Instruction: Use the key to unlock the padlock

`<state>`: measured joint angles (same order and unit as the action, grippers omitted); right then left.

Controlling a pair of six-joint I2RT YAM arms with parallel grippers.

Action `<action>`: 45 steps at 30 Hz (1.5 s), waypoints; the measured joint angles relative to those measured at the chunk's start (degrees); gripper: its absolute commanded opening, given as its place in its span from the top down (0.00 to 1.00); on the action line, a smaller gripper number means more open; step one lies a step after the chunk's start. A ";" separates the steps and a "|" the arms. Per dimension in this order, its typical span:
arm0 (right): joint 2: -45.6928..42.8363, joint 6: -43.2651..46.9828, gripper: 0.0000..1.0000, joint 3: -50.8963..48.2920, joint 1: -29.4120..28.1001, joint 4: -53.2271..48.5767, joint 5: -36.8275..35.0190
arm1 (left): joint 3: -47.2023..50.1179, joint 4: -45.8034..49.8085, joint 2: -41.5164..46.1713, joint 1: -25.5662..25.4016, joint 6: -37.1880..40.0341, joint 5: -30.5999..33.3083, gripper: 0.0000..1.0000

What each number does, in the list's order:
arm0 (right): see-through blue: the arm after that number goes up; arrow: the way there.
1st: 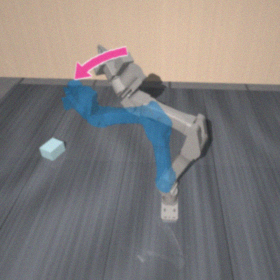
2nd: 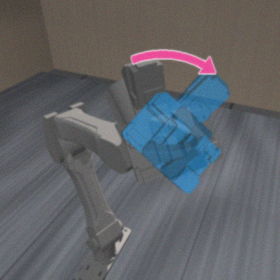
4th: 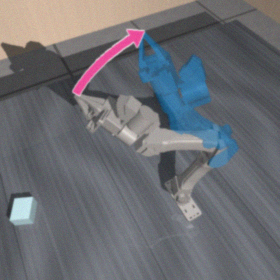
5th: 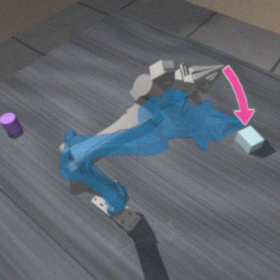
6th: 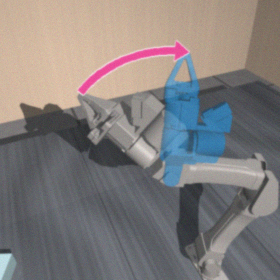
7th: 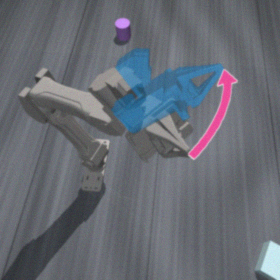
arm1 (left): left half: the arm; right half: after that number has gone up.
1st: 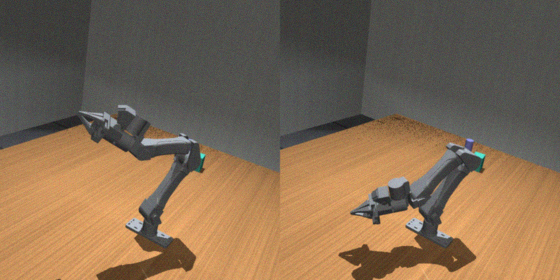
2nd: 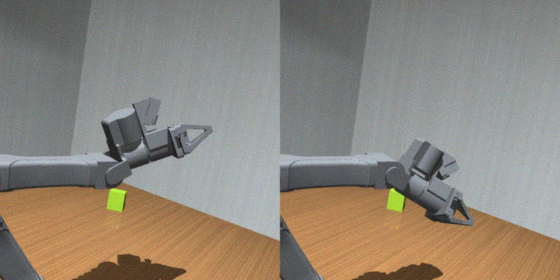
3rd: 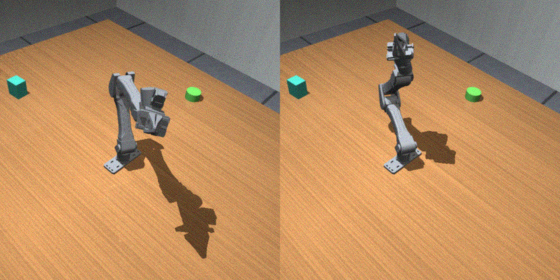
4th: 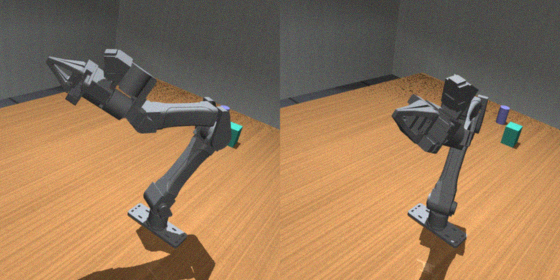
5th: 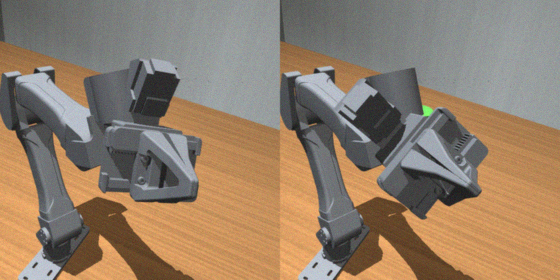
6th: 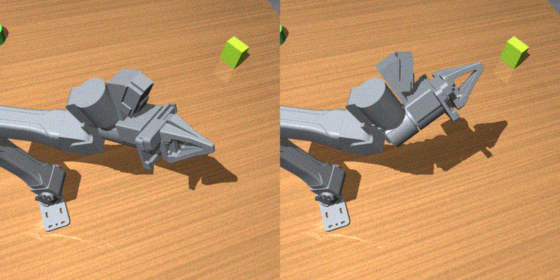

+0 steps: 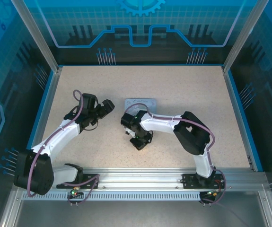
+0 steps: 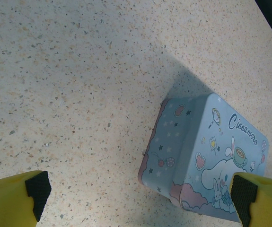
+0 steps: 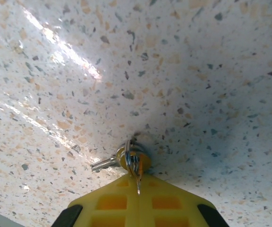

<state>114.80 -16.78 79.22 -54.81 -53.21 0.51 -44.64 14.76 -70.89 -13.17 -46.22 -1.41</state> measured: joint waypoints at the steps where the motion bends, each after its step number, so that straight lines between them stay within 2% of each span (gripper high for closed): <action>1: -0.31 -0.17 1.00 -0.46 0.00 0.42 0.02 | 0.00 0.00 0.02 0.00 0.00 -0.07 0.01; 6: -1.99 -0.42 1.00 -2.82 0.00 1.40 0.26 | 0.00 0.00 0.00 0.00 -0.02 -0.59 0.01; 7: -2.16 -0.39 0.93 -3.15 0.00 1.49 0.39 | 0.00 0.00 0.00 0.00 -0.02 -0.61 0.01; 8: -2.45 -0.52 0.72 -3.52 0.00 1.66 0.44 | 0.00 0.00 0.02 0.00 -0.02 -0.61 0.01; 9: -2.67 -0.70 0.57 -3.89 0.00 1.70 0.44 | 0.00 0.00 0.00 0.00 -0.04 -0.61 0.01; 11: -2.75 -0.81 0.48 -4.48 0.00 1.70 0.92 | 0.00 0.00 0.00 0.00 -0.20 -0.63 0.01; 12: -2.86 -0.81 0.46 -4.50 -0.02 1.86 1.49 | 0.00 0.00 0.00 0.00 -0.26 -0.63 0.01; 19: -3.08 -0.74 0.47 -4.42 -0.28 1.75 1.20 | 0.00 0.00 0.00 0.00 -0.42 -1.03 0.01; 28: -1.01 0.37 0.58 -1.49 -0.09 0.28 -0.50 | 0.00 0.00 0.00 0.00 -0.42 -1.03 0.01; 38: -0.02 1.01 0.75 0.00 0.26 0.31 -0.98 | 0.00 -0.02 0.00 0.00 -0.42 -1.03 0.01; 45: -0.02 1.11 0.92 0.55 0.26 0.59 -0.24 | 0.00 -0.02 0.00 0.00 -0.42 -1.03 0.01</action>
<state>114.78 -15.66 79.77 -54.54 -52.62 0.27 -44.64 14.74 -70.89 -13.17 -46.63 -2.44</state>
